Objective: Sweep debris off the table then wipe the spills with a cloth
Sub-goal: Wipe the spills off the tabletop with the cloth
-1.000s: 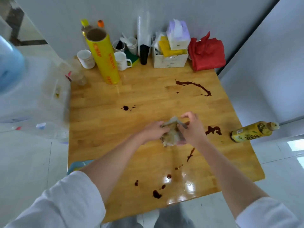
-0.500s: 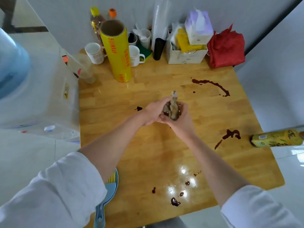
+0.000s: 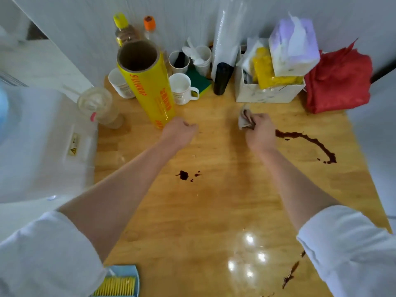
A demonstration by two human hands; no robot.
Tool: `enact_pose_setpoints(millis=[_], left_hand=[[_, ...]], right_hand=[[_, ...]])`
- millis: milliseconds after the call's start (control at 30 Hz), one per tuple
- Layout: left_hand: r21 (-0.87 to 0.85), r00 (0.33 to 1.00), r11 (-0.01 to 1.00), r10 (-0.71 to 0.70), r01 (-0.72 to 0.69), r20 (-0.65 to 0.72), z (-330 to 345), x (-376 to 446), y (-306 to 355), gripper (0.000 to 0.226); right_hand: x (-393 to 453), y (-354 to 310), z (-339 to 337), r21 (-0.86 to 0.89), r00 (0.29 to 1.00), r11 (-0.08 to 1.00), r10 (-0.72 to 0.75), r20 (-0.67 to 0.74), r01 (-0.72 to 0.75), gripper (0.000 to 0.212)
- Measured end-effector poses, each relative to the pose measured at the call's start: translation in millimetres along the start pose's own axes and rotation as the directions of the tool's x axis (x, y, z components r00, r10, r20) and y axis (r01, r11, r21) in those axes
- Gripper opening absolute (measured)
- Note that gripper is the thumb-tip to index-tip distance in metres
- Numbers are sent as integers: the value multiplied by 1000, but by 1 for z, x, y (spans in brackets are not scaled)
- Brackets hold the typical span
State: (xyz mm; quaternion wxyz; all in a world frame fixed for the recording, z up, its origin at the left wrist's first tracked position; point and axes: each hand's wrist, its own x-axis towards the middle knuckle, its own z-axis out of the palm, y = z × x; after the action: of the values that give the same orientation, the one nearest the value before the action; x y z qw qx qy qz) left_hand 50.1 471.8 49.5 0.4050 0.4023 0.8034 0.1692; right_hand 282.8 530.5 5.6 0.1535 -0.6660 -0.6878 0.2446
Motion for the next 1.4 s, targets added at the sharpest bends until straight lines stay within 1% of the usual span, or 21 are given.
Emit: enact_pose_setpoints(millis=[67,133,167,233,300,367,433,500,600,700,767,833,900,967,1033,1067,1133,1167,1233,1333,1400], left_hand=[[-122,976,971,-214,206,-53,-10,7,-28,36],[-182,944,942,-305,281,-123,-24,11,-54,81],[-205,940,945,-291,254,-177,-30,16,-64,101],[-235,950,966,-166,104,-263,-39,29,-71,118],[-264,950,963,-36,-50,-311,-41,42,-67,118],[-326,935,935,18,-141,-354,-42,53,-60,115],[-340,922,920,54,-195,-382,-43,61,-59,114],[-336,922,915,88,-225,-377,-45,67,-63,115],[-340,917,901,133,-270,-376,-44,72,-68,117],[-362,916,889,135,-280,-377,-43,75,-67,116],[-368,913,885,133,-284,-386,-45,78,-69,114],[-370,903,881,131,-296,-409,-50,78,-69,111],[-362,885,873,149,-327,-440,-60,79,-65,108],[-362,883,866,167,-344,-438,-71,80,-60,108],[-351,890,871,182,-343,-418,-81,81,-58,103],[-348,894,873,188,-342,-408,-83,81,-59,100],[-338,896,875,201,-346,-396,-85,80,-62,100],[-329,896,878,208,-348,-391,-85,80,-63,101],[-322,903,882,216,-344,-372,-81,78,-63,102],[-316,918,888,230,-333,-323,-70,75,-60,105],[-312,921,887,248,-341,-300,-62,73,-55,109]], right_hand=[[19,-5,24,-71,994,997,20,110,-12,39],[26,-16,47,-84,986,996,50,160,-36,39],[27,-24,58,-67,983,998,30,183,-18,37],[20,-43,78,-17,952,994,-96,290,106,34],[10,-56,92,46,876,969,-241,418,244,37],[10,-52,91,81,865,963,-265,427,255,38],[22,-36,79,63,932,981,-194,305,183,36],[41,-20,63,89,991,996,-31,130,20,32],[67,-20,59,167,996,982,91,12,-92,38],[78,-45,78,158,994,984,74,80,-86,41],[68,-73,98,158,984,987,-58,167,32,38],[49,-95,116,160,933,969,-228,278,189,37],[37,-99,122,170,883,955,-292,369,244,38],[42,-90,108,170,908,961,-264,325,218,35],[61,-73,87,159,975,976,-174,135,151,35],[72,-66,79,163,995,984,-85,61,74,35],[89,-60,79,109,998,992,57,22,-59,35],[91,-64,84,67,997,996,59,41,-62,35],[84,-81,99,78,991,996,-60,120,50,34],[55,-101,117,144,926,962,-263,271,231,34],[40,-92,116,170,902,952,-296,314,254,34]])
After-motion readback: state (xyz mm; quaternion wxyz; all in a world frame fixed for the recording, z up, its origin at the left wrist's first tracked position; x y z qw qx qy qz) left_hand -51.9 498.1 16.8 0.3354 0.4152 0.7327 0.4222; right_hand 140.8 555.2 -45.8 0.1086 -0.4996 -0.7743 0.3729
